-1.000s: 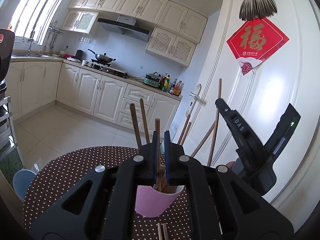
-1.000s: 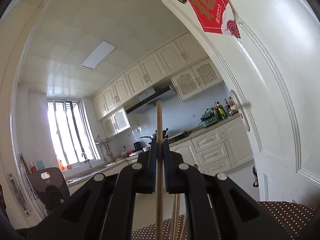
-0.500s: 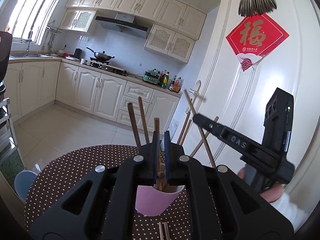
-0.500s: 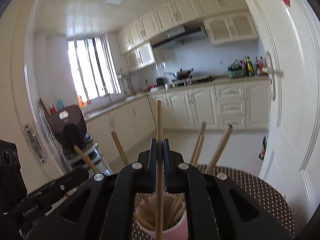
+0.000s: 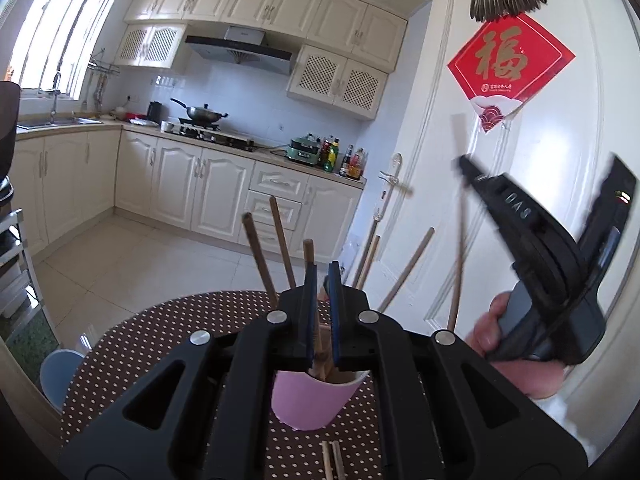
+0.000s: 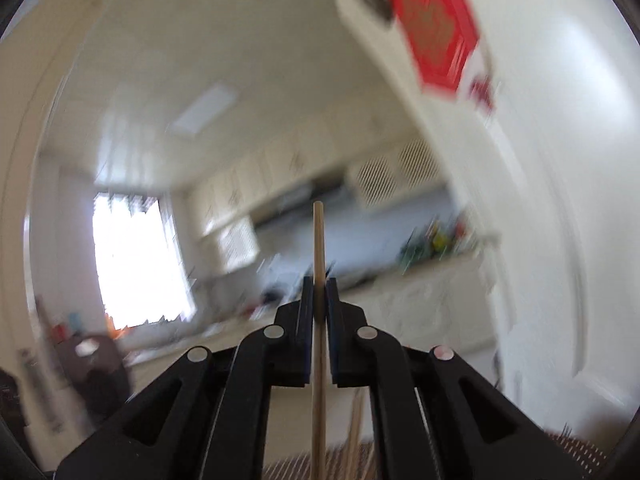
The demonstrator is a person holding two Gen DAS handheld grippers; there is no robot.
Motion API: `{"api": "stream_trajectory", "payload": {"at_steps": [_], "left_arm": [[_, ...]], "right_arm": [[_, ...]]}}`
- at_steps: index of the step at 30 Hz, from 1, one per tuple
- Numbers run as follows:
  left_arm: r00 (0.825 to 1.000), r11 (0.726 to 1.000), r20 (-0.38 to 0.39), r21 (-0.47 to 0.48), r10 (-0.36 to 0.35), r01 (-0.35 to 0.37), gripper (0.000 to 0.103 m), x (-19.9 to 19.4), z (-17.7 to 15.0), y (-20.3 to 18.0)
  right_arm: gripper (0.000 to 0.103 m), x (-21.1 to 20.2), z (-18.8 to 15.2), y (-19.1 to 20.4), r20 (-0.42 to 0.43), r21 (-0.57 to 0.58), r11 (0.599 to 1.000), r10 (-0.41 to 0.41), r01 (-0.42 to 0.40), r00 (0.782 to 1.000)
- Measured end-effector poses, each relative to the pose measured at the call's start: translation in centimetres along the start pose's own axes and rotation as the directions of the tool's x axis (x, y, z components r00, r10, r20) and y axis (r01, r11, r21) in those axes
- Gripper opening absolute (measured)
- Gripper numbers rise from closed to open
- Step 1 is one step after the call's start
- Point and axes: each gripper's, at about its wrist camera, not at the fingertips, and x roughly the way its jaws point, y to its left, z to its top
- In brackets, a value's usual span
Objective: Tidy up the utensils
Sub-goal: 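Lower the chopsticks into the pink cup with both tools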
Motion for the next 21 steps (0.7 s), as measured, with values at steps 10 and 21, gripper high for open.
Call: {"api": "stream_trajectory", "payload": {"at_steps": [10,21], "left_arm": [[1.0,0.999,0.01,-0.027,-0.019,0.02,0.006,-0.6,-0.6,1.6],[0.998,0.994,0.013,-0.079,-0.068,0.069,0.006,-1.6,-0.5,3.3]], "right_arm": [[0.005,0.8,-4.1,0.5,0.074,-0.004,1.0,-0.017,0.017,0.997],[0.005,2.5,-5.3,0.5,0.021,-0.028,1.0,0.01,-0.009,1.0]]}}
